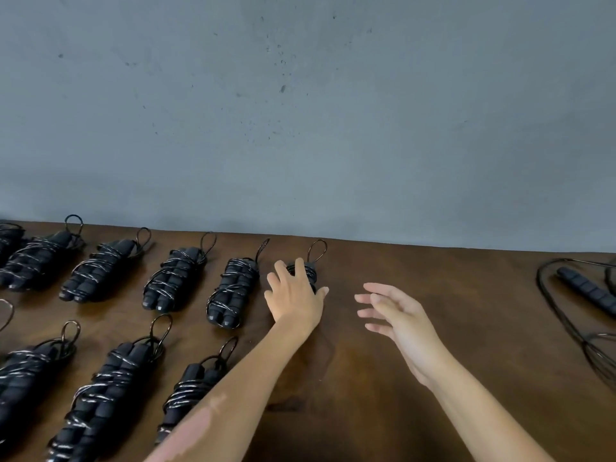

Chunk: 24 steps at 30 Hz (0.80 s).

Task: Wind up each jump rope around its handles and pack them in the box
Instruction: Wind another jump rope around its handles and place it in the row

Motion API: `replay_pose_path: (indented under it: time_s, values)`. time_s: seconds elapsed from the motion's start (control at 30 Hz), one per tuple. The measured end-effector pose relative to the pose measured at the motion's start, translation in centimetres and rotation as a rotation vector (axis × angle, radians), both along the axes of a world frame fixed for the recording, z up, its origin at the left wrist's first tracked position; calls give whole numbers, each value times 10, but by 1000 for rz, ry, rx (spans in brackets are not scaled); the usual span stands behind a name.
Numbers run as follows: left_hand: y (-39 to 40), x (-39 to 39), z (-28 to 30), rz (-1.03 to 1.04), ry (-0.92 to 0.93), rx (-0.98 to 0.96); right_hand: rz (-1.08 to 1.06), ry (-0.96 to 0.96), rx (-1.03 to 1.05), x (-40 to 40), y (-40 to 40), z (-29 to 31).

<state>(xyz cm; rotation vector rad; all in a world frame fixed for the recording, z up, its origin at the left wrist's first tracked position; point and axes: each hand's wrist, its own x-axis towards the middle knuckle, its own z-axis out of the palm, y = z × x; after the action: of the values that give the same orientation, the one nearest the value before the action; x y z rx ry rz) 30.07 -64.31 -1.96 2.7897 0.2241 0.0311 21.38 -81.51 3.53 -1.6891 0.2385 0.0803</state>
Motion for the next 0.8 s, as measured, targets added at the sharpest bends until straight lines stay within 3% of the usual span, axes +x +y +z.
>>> replay_pose_path:
  time_s: [0.37, 0.5, 0.8]
  values:
    - [-4, -13, 11, -100, -87, 107, -75, 6, -7, -18, -41, -3]
    - [-27, -23, 17, -193, -143, 24, -87, 25, -31, -31, -64, -12]
    - [-139, -53, 25, -372, -54, -114, -165, 25, -57, -69, -173, -18]
